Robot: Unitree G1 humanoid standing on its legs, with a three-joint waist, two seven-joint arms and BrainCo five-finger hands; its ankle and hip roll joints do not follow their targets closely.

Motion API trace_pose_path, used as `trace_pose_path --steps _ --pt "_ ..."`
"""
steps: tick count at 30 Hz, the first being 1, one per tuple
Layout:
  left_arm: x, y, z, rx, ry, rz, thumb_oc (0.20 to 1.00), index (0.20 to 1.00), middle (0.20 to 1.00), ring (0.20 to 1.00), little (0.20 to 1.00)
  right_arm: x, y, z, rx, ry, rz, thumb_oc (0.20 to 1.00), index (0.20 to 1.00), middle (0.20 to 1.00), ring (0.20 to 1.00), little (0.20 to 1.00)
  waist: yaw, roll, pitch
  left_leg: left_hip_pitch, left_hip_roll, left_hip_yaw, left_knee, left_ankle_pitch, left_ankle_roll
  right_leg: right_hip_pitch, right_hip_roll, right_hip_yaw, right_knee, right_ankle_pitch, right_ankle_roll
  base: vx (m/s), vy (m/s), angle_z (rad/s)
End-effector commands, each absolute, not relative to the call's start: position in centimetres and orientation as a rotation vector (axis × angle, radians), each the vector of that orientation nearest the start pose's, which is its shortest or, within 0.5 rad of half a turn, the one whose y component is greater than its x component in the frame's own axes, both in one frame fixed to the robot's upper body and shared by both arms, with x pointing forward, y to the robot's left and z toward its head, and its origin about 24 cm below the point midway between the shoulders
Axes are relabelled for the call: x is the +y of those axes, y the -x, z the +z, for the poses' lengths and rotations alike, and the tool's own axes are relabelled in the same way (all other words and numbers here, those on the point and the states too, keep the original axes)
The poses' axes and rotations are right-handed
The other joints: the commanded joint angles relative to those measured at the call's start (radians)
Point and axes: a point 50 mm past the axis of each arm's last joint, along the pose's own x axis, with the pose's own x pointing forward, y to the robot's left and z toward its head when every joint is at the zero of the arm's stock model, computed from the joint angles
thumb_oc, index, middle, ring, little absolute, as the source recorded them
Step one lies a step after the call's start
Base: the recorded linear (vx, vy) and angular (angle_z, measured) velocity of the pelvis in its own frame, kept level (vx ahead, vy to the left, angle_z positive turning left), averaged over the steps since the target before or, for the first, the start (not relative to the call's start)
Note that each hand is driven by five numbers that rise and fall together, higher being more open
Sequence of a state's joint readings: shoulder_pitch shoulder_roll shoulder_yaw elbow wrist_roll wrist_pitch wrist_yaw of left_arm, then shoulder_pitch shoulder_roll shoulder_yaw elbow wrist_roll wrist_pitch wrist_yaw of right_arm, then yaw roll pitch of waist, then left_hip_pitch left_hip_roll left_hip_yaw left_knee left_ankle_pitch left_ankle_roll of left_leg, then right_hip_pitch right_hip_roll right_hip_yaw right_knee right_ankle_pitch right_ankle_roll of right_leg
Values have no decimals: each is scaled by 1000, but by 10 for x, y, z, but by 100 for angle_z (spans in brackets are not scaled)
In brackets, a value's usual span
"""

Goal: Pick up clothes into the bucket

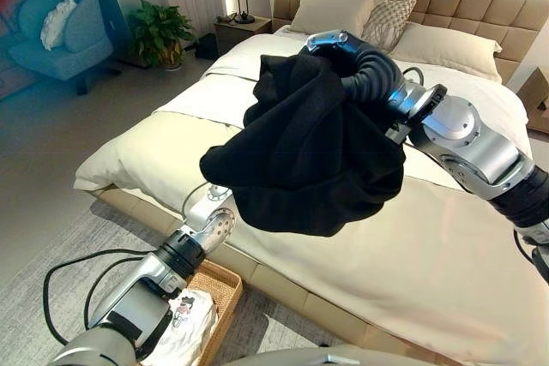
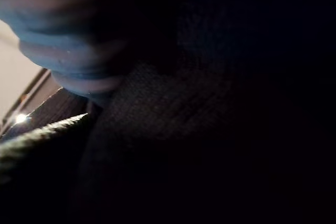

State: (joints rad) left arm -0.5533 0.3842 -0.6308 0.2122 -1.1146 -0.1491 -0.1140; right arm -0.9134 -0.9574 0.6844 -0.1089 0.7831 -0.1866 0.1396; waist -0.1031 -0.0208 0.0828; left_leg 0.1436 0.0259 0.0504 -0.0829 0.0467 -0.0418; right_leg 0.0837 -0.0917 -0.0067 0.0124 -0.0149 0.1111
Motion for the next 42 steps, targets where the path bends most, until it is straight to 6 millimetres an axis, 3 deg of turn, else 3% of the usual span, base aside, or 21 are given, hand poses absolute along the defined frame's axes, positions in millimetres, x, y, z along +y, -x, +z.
trace_pose_path --steps 1,3,4,6,14,15,16,24,26,27,28,31,36,39,42 --pt "50 -309 132 -83 628 -834 1000 1000 1000 1000 1000 -111 -289 278 -625 295 890 200 200 200 200 200 0 -38 -53 -30 -30 -8 86 -107 -7 -35 -44 -53 55 4 35 0 0 0" --pt "44 -306 130 -60 683 -864 1000 1000 1000 1000 1000 -110 -290 274 -601 277 902 200 200 200 200 200 -2 -37 -52 -30 -30 -9 85 -107 -7 -36 -45 -54 55 4 35 0 0 0" --pt "40 -303 129 -46 717 -879 918 918 918 918 918 -109 -290 272 -593 277 912 200 200 200 200 200 -3 -37 -52 -30 -30 -10 84 -106 -6 -37 -45 -55 55 4 35 0 0 0" --pt "34 -301 130 -40 781 -897 200 200 200 200 200 -107 -291 270 -582 279 920 200 200 200 200 200 -6 -38 -52 -31 -30 -10 83 -105 -6 -37 -45 -57 56 4 34 0 0 0" --pt "28 -297 137 -77 987 -873 200 200 200 200 200 -108 -295 265 -578 269 898 200 200 200 200 200 -7 -42 -45 -32 -32 -12 85 -110 0 -40 -49 -55 60 5 34 0 0 0" --pt "29 -298 139 -90 993 -866 200 200 200 200 200 -108 -295 265 -583 272 893 297 297 297 297 297 -7 -42 -46 -32 -33 -12 85 -110 0 -41 -50 -55 60 5 34 0 0 0" --pt "30 -299 141 -106 996 -859 200 200 200 200 200 -108 -295 265 -589 271 886 1000 1000 1000 1000 1000 -7 -42 -46 -32 -33 -12 86 -110 1 -41 -50 -55 61 4 34 0 0 0" --pt "40 -303 151 -174 1018 -805 200 200 200 200 200 -119 -296 275 -673 249 765 1000 1000 1000 1000 1000 -5 -40 -44 -34 -35 -17 89 -112 5 -42 -50 -56 64 1 32 0 0 0" --pt "45 -304 155 -201 1011 -792 200 200 200 200 200 -130 -298 280 -705 221 686 1000 1000 1000 1000 1000 -5 -37 -44 -34 -36 -17 89 -113 7 -42 -50 -55 64 0 32 0 0 0" --pt "51 -304 159 -228 1013 -771 200 200 200 200 200 -145 -303 283 -728 161 574 1000 1000 1000 1000 1000 -6 -31 -44 -33 -36 -18 89 -115 8 -42 -51 -56 65 0 32 0 0 0" --pt "51 -304 159 -227 1013 -771 200 200 200 200 200 -145 -303 282 -728 160 573 1000 1000 1000 1000 1000 -5 -33 -44 -33 -36 -18 89 -115 8 -42 -51 -56 65 -1 32 0 0 0" --pt "66 -306 163 -275 998 -713 200 200 200 200 200 -172 -309 274 -736 7 387 1000 1000 1000 1000 1000 -4 -23 -43 -32 -39 -19 89 -118 12 -41 -51 -57 66 -3 31 0 0 0" --pt "107 -307 173 -388 937 -552 200 200 200 200 200 -222 -308 230 -688 -320 16 1000 1000 1000 1000 1000 3 0 -37 -34 -44 -25 91 -122 18 -42 -53 -57 69 -8 28 0 0 0" --pt "134 -305 171 -429 918 -436 200 200 200 200 200 -245 -293 182 -607 -508 -140 1000 1000 1000 1000 1000 5 7 -37 -36 -46 -29 94 -125 19 -38 -54 -59 67 -13 27 18 10 9" --pt "164 -305 177 -508 855 -329 200 200 200 200 200 -284 -278 120 -457 -577 -405 1000 1000 1000 1000 1000 5 17 -34 -36 -50 -36 95 -128 20 -33 -55 -63 64 -17 27 10 8 14"
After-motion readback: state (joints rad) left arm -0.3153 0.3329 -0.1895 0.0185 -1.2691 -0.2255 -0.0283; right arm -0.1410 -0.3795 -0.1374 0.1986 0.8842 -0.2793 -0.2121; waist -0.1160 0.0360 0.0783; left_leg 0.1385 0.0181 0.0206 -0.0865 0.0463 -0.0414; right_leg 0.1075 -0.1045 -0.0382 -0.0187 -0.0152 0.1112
